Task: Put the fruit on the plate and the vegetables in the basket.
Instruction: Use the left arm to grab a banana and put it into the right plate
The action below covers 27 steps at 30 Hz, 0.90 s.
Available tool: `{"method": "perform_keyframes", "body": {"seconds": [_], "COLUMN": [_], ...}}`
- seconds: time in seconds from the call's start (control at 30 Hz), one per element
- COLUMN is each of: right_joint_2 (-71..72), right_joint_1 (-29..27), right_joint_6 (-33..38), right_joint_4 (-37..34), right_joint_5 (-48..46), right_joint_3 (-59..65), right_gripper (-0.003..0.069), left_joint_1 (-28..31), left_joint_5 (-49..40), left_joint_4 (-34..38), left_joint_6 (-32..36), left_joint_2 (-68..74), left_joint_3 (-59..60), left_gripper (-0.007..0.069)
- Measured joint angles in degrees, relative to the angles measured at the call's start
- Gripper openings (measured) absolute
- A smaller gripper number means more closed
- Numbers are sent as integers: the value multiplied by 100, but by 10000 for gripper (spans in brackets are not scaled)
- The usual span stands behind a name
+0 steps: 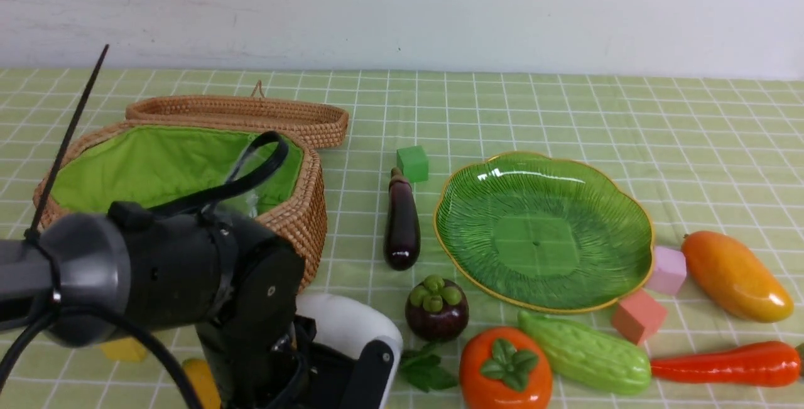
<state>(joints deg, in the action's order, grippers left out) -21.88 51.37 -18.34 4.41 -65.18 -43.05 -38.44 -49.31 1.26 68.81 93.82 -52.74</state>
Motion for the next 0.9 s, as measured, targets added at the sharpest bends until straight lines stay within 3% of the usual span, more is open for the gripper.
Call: {"method": "perform_keyframes", "body": {"seconds": [0.2, 0.4, 0.5, 0.6, 0.7, 0.73, 0.77, 0.9], "right_joint_2": [0, 0, 0, 0, -5, -7, -12, -12], "right_joint_1": [0, 0, 0, 0, 0, 0, 0, 0], "right_joint_6": [0, 0, -139, -580, -1559, -1704, -2317, -3369], "right_joint_4": [44, 52, 360, 1005, 2214, 2297, 3020, 3948], "right_joint_5": [140, 602, 1127, 1581, 1733, 1733, 1646, 1286], "right_joint_3": [0, 0, 0, 0, 0, 0, 0, 0], "right_gripper": [32, 32, 32, 32, 32, 32, 32, 35], "left_joint_1": [-361, -380, -391, -391, -391, -391, -391, -391], "left_joint_5": [-294, -208, 585, 1431, 2021, 2047, 2183, 2193], "left_joint_4": [3, 153, 599, 1046, 1676, 1751, 1997, 2266], "left_joint_6": [-438, -1565, -2602, -3181, -3384, -3392, -3421, -3439], "left_joint_2": [-513, -1156, -1459, -1476, -1242, -1215, -908, -104], "left_joint_3": [0, 0, -20, -215, -687, -770, -1141, -2091], "left_gripper": [308, 308, 308, 308, 308, 308, 308, 308]}}
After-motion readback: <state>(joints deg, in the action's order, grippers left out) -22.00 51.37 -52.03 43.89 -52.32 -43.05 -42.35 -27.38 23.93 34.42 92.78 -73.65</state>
